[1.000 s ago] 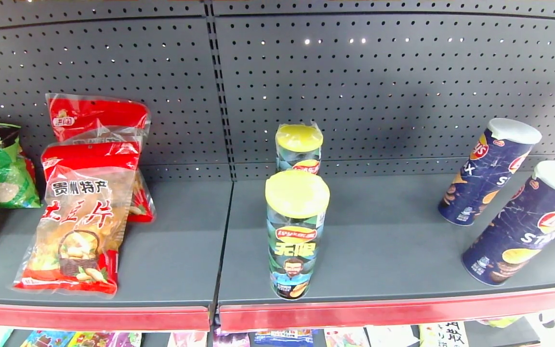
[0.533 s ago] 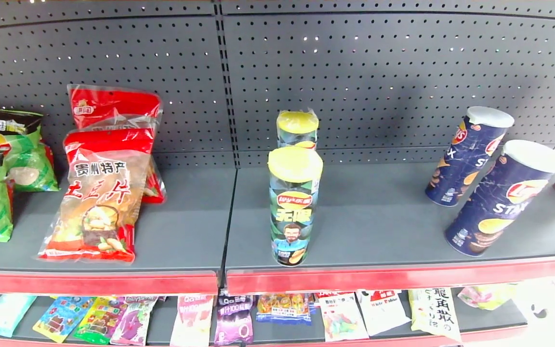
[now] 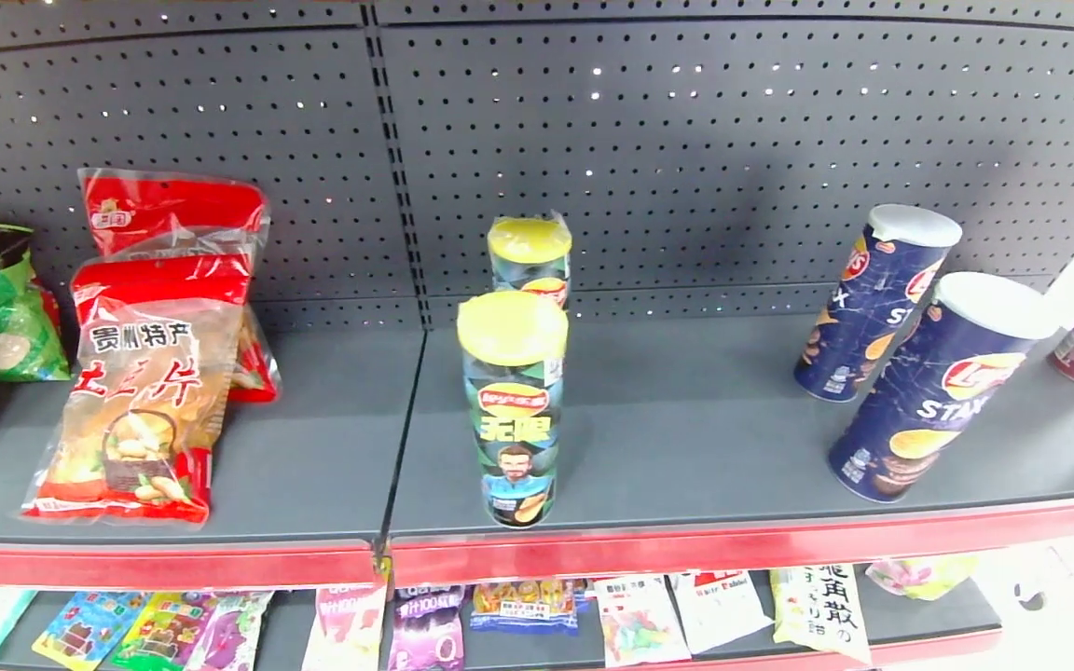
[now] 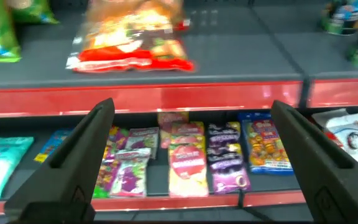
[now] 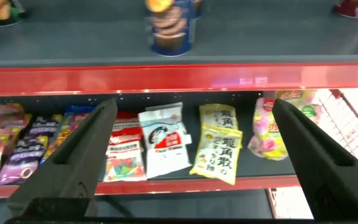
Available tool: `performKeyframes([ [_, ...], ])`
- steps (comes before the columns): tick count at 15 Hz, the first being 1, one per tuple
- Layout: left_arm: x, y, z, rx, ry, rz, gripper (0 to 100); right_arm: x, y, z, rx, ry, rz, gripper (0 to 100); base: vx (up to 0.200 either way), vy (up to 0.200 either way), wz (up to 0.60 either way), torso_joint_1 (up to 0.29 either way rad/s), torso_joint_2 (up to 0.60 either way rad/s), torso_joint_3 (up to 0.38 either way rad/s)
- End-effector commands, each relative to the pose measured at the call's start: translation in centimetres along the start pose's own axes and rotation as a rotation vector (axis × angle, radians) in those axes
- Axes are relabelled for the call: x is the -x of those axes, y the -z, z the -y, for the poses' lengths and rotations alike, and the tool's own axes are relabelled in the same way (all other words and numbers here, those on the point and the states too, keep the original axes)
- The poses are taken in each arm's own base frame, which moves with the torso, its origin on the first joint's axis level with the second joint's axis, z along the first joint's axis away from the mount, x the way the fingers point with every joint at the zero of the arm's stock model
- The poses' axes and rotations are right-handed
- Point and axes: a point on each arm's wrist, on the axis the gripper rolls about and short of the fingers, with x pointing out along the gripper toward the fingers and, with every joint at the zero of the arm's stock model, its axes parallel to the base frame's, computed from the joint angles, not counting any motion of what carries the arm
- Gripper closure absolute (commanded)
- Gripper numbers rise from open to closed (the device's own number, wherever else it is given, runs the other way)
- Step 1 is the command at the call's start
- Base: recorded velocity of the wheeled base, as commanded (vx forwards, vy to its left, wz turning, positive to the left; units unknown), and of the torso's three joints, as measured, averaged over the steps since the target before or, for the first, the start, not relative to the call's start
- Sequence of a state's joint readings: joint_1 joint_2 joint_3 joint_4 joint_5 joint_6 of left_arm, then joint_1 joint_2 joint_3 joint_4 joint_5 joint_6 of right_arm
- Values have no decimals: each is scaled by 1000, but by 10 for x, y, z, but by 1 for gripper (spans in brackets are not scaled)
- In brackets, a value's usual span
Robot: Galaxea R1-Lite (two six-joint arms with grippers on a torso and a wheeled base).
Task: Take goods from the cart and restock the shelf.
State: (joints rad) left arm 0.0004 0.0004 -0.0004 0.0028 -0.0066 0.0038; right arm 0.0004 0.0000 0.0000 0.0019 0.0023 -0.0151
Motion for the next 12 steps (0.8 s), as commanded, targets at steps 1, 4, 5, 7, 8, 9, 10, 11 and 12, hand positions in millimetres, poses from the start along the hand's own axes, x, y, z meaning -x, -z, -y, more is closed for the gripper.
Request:
performKeyframes([
  [1,0,0,0,1,0,1,0,0,0,0,0,0,-1,0,0,-200,0,2,7,7],
  [4,0,0,0,1,0,0,0,0,0,0,-1,-2,-1,0,0,-200,0,4,-1,2],
  [5,0,0,0,1,0,1,0,0,0,0,-1,0,-1,0,0,-200,0,2,2,12],
  [7,0,0,0,1,0,1,0,0,0,0,-1,0,-1,0,0,-200,0,2,0,5],
  [8,0,0,0,1,0,1,0,0,0,0,-1,0,-1,0,0,-200,0,2,2,2],
  [9,0,0,0,1,0,1,0,0,0,0,-1,-2,-1,0,0,-200,0,12,2,2],
  [10,0,0,0,1,0,1,0,0,0,0,-1,0,-1,0,0,-200,0,7,7,2],
  [11,0,0,0,1,0,1,0,0,0,0,-1,-2,-1,0,0,-200,0,2,2,7],
  [12,0,0,0,1,0,1,0,0,0,0,-1,0,-1,0,0,-200,0,2,2,7],
])
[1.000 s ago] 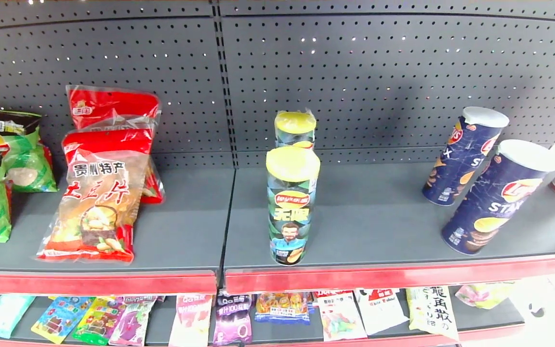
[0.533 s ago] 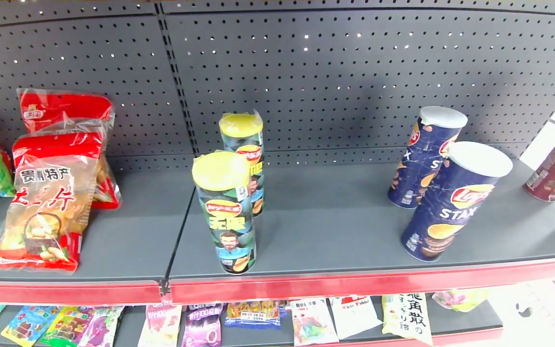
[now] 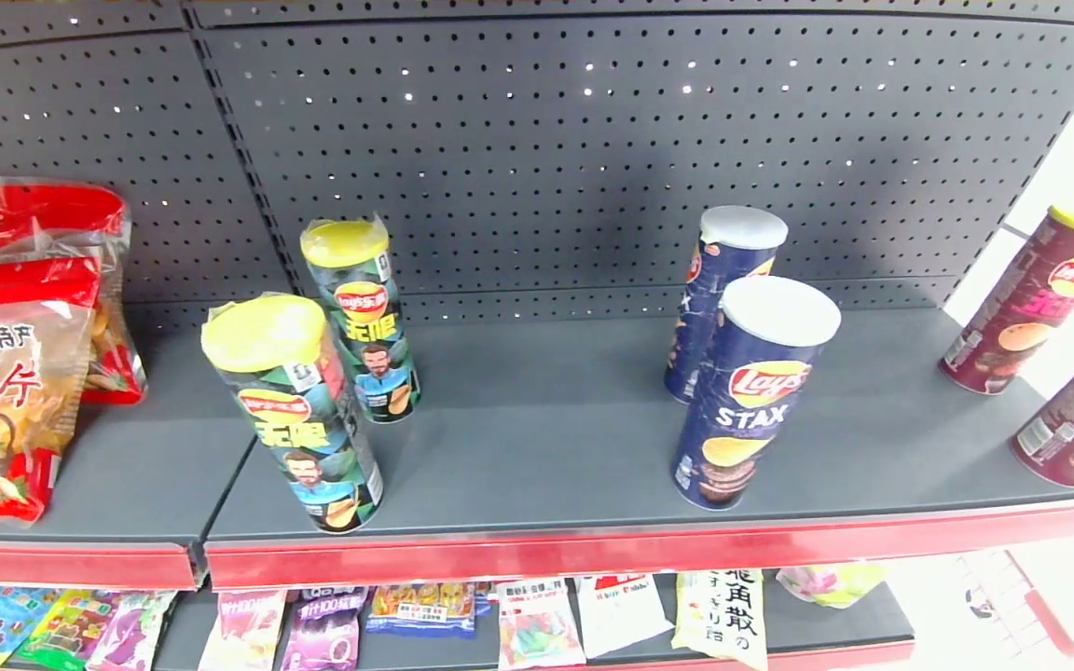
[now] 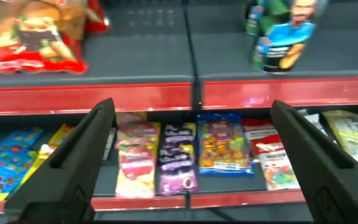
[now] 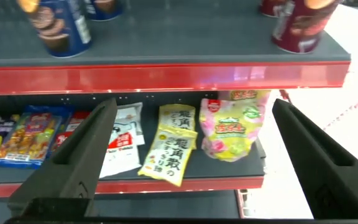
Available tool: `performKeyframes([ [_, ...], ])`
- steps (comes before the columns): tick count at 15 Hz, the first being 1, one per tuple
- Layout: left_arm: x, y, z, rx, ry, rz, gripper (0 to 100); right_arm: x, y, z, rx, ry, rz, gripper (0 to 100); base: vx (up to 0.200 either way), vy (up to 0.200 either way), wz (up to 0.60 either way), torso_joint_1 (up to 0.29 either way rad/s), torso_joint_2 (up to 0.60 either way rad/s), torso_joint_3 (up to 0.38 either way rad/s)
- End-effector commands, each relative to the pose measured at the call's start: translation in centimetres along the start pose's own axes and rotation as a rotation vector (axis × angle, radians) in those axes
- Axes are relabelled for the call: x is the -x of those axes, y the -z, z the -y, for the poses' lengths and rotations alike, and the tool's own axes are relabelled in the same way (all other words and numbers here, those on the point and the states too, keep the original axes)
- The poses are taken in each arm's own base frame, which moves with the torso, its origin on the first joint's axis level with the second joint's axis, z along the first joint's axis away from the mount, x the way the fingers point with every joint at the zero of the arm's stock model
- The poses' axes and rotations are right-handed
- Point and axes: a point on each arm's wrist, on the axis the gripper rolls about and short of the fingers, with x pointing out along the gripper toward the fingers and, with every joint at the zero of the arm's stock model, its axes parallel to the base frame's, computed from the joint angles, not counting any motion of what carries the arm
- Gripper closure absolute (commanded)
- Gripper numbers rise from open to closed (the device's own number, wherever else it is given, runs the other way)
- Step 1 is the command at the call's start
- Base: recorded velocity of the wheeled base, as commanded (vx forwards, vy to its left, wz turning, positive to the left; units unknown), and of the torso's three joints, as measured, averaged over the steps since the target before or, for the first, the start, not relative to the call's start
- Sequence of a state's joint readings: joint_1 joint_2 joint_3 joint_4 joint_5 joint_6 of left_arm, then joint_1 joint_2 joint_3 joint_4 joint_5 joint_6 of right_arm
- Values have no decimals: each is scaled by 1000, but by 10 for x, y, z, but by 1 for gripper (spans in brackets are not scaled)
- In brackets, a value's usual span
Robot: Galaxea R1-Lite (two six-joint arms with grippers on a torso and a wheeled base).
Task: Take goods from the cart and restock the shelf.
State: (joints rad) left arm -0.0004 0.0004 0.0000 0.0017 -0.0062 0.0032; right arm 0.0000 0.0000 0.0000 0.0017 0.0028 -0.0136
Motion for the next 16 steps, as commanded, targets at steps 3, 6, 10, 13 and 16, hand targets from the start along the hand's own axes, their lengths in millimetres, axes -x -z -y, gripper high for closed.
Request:
performKeyframes([
  [3,0,0,0,0,0,1,0,0,0,0,0,0,-1,0,0,-200,0,1,2,2],
  [6,0,0,0,2,0,2,0,0,0,0,0,0,-1,0,0,-200,0,2,4,5],
  [10,0,0,0,0,0,1,0,0,0,0,0,0,-1,0,0,-150,0,2,1,2],
  [13,0,0,0,2,0,-1,0,0,0,0,0,1,-1,0,0,0,0,0,0,0],
  [16,0,0,0,2,0,1,0,0,0,0,0,7,-1,0,0,0,0,0,0,0],
])
